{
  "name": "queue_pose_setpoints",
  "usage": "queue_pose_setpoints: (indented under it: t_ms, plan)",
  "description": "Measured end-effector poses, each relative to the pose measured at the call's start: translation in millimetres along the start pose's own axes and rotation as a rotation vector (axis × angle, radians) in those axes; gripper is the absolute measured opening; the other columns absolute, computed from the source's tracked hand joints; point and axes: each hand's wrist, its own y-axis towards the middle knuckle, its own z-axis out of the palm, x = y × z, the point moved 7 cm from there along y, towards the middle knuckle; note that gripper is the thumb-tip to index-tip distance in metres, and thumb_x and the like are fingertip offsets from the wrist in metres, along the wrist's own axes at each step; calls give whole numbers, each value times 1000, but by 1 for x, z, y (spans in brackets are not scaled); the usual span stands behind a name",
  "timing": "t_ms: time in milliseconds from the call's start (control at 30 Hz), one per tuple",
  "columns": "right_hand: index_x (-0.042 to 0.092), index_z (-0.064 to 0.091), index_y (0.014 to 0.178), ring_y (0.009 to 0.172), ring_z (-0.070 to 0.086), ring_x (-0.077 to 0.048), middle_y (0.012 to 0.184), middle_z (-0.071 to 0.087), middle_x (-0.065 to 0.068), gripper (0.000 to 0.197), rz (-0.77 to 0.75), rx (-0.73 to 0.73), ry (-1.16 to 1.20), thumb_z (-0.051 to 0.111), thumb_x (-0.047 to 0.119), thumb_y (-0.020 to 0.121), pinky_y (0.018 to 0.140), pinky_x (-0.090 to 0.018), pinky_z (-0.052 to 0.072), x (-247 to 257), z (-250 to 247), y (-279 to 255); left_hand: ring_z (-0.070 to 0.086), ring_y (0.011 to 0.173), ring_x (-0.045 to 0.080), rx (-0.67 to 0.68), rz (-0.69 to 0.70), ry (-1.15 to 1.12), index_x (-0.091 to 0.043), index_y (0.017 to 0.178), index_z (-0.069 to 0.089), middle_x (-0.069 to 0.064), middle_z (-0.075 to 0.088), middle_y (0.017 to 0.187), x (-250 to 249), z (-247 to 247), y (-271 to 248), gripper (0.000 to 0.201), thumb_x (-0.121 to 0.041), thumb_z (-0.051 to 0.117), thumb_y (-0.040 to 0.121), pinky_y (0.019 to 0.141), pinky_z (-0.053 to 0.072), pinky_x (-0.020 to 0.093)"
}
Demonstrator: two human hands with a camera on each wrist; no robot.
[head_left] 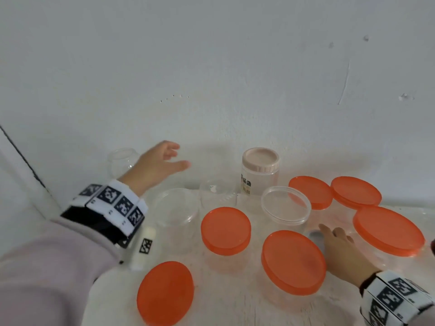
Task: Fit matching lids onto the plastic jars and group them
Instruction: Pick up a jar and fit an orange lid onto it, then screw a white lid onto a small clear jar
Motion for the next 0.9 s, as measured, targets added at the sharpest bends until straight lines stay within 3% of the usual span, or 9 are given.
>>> queue_pose_setpoints:
  t_ms: [100, 233, 400, 600, 900]
  plan:
    - [14, 6, 150, 126, 41, -25, 135, 34, -8, 78, 9, -14, -32, 53, 36, 92, 106, -30, 33, -1, 0, 0, 50, 115, 14, -115, -46, 117, -17, 130, 49, 1, 55, 126, 25, -39, 28, 55, -35, 72, 83, 92, 38, 29]
    - [20, 17, 150, 123, 39, -23, 137, 35, -4, 67, -16, 9, -45, 48, 35, 92, 102, -29, 35, -2, 5, 1, 43, 128, 30, -205, -129, 376, -7, 137, 44, 13, 46, 140, 60, -69, 52, 60, -29, 68, 86, 104, 35, 39]
    - [20, 8, 152, 120, 42, -24, 127, 33, -5, 76, 50, 24, -20, 53, 35, 92, 103, -29, 34, -3, 5, 1, 26, 140, 35, -126, -272, 596, -10, 149, 24, 17, 26, 153, 93, -76, 66, 77, -43, 60, 89, 113, 24, 42]
    - [20, 6, 153, 123, 40, -26, 130, 32, -6, 76, 69, 35, -18, 52, 34, 93, 104, -31, 33, 1, 1, -3, 28, 137, 39, -72, -350, 567, -15, 152, 15, 22, 23, 151, 109, -71, 60, 81, -44, 59, 90, 110, 23, 41]
    - [21, 9, 152, 124, 40, -28, 129, 32, -7, 74, 83, 50, 8, 52, 35, 93, 105, -33, 36, 3, 1, -4, 36, 128, 46, -169, -366, 468, -13, 150, 19, 25, 25, 143, 113, -83, 46, 94, -39, 75, 79, 106, 33, 53]
